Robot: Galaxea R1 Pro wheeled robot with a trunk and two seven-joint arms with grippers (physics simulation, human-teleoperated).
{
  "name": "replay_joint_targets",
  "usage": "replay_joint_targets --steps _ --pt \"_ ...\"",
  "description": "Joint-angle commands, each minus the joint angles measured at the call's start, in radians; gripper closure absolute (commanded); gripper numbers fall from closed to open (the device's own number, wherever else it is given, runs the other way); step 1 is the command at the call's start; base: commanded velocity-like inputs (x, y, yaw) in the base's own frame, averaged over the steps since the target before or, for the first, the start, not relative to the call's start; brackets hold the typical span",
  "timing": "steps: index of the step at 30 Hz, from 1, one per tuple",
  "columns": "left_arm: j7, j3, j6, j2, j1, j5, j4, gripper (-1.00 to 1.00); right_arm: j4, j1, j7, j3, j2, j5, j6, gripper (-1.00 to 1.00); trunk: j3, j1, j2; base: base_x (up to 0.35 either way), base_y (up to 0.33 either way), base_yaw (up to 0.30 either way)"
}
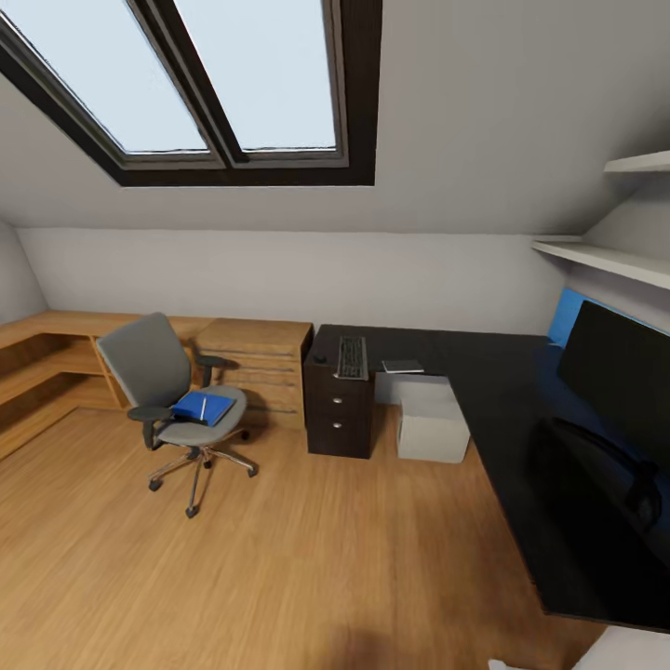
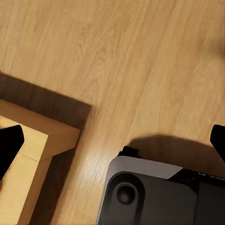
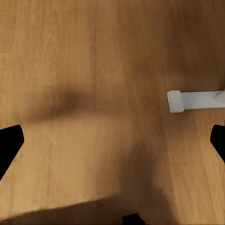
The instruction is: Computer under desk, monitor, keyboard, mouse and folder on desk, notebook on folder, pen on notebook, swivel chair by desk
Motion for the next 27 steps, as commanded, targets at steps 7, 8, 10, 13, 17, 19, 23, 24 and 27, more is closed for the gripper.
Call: replay_joint_targets --steps 7,8,10,13,17,19,23,24,27 --pt "0.007 -0.008 -0.006 0.000 -0.001 0.011 0.001 -1.00 0.002 -0.001 0.001 0.000 -0.072 -0.001 -0.008 -1.00 -0.002 0.001 -0.002 0.326 0.078 0.000" --pt "0.007 -0.008 -0.006 0.000 -0.001 0.011 0.001 -1.00 0.002 -0.001 0.001 0.000 -0.073 -0.001 -0.008 -1.00 -0.002 0.001 -0.002 0.327 0.075 0.000" --pt "0.007 -0.008 -0.006 0.000 -0.001 0.011 0.001 -1.00 0.002 -0.001 0.001 0.000 -0.074 -0.001 -0.008 -1.00 -0.002 0.001 -0.002 0.327 0.075 0.000" --pt "0.007 -0.008 -0.006 0.000 -0.001 0.011 0.001 -1.00 0.002 -0.001 0.002 0.000 -0.075 -0.001 -0.009 -1.00 -0.002 0.001 -0.002 0.328 0.075 0.000" --pt "0.007 -0.008 -0.004 0.000 -0.001 0.011 0.001 -1.00 0.001 -0.001 0.001 0.000 -0.075 -0.001 -0.012 -1.00 -0.002 0.001 -0.002 0.328 0.075 0.000" --pt "0.007 -0.008 -0.004 0.000 -0.001 0.011 0.001 -1.00 0.001 -0.001 0.001 0.000 -0.074 -0.001 -0.013 -1.00 -0.002 0.001 -0.002 0.328 0.075 0.000" --pt "0.007 -0.008 -0.004 0.000 -0.001 0.011 0.001 -1.00 0.001 -0.001 0.002 0.002 -0.072 -0.001 -0.014 -1.00 -0.002 0.001 -0.002 0.328 0.062 0.000" --pt "0.007 -0.008 -0.004 0.000 -0.001 0.011 0.001 -1.00 0.001 -0.001 0.003 0.003 -0.073 0.000 -0.012 -1.00 -0.002 0.001 -0.002 0.328 0.025 0.000" --pt "0.006 -0.008 -0.004 0.000 -0.001 0.011 0.001 -1.00 0.000 -0.001 0.018 0.004 -0.074 0.001 -0.012 -1.00 -0.002 0.001 -0.002 0.328 0.013 0.000"
